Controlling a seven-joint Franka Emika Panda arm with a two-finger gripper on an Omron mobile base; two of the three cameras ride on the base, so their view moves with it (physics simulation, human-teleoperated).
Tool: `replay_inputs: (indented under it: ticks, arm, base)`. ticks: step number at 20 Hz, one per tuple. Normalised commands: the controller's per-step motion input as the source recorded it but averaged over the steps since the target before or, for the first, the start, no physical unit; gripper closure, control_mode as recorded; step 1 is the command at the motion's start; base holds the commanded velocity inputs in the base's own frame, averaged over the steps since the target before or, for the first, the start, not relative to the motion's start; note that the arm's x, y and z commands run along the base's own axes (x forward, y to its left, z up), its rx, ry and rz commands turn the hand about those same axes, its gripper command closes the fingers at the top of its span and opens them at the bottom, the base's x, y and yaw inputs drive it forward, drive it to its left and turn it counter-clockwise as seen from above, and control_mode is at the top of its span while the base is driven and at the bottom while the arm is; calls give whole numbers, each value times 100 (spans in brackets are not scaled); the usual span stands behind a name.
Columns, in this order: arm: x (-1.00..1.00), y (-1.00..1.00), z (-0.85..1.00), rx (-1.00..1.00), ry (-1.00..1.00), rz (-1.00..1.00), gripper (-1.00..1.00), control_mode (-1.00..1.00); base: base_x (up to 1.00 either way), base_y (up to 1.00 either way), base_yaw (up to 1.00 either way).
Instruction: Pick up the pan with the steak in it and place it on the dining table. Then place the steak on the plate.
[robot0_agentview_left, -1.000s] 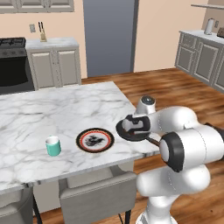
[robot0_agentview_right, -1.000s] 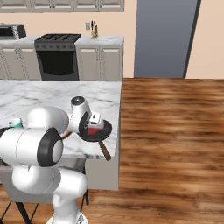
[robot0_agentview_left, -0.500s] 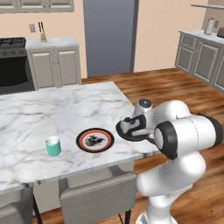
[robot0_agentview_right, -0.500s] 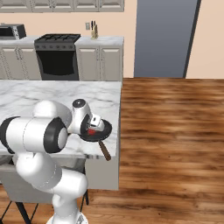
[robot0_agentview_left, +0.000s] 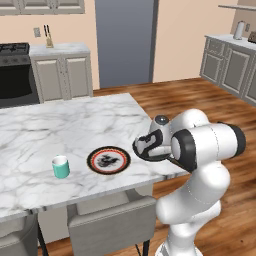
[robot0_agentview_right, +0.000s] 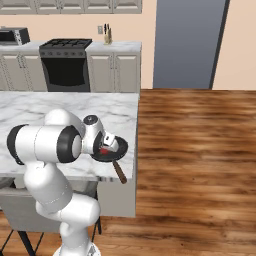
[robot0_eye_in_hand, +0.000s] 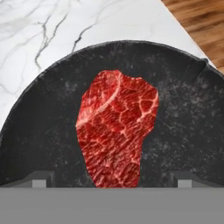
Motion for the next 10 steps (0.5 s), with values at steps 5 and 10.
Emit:
replay_inputs:
  ticks: [5, 10]
  arm:
    - [9, -4, -5, 0, 0, 0, -100, -100]
    - [3, -2, -1, 0, 0, 0, -100, -100]
  base:
    - [0, 0, 0]
    - [0, 0, 0]
